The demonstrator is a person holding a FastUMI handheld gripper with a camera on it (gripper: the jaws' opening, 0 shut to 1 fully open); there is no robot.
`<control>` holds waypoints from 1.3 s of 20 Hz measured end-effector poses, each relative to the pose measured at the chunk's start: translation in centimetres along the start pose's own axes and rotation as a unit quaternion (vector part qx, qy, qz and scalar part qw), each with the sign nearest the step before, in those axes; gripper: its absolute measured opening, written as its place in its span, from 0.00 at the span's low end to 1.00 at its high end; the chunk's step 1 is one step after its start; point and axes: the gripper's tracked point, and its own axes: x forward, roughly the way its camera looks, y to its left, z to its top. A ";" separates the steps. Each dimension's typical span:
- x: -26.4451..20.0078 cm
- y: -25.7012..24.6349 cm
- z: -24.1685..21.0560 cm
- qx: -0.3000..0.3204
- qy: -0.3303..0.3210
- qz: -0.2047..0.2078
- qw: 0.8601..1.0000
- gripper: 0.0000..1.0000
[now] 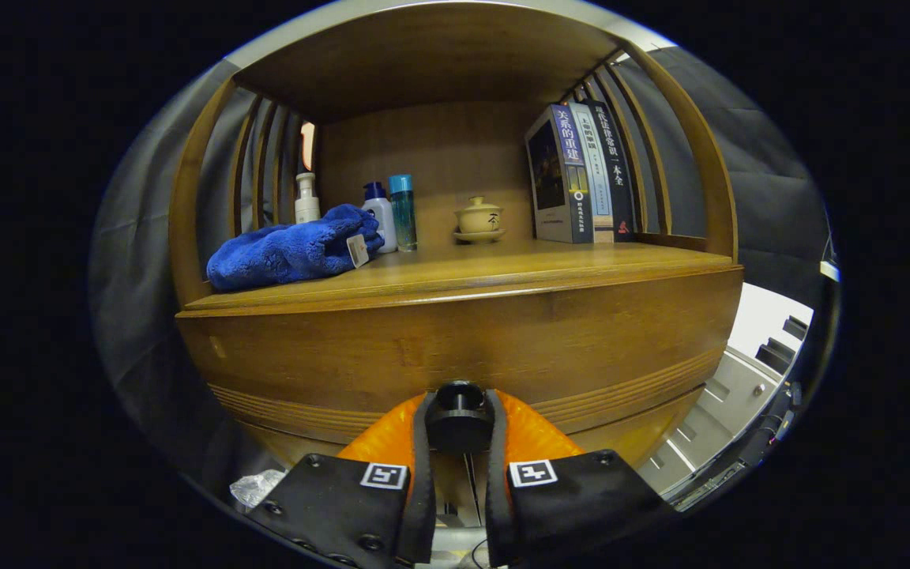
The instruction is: Pull open the drawer, take out the items inside it, and place them on the countertop above the cabinet.
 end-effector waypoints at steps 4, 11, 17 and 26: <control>-1.8 0.2 -0.6 -0.004 0.004 0.001 1.000 0.34; -5.6 -0.1 -1.5 0.003 0.016 -0.002 1.000 0.34; -8.4 -0.1 -2.1 0.002 0.029 0.000 1.000 0.33; -11.4 -0.3 -3.1 0.008 0.039 -0.003 0.999 0.33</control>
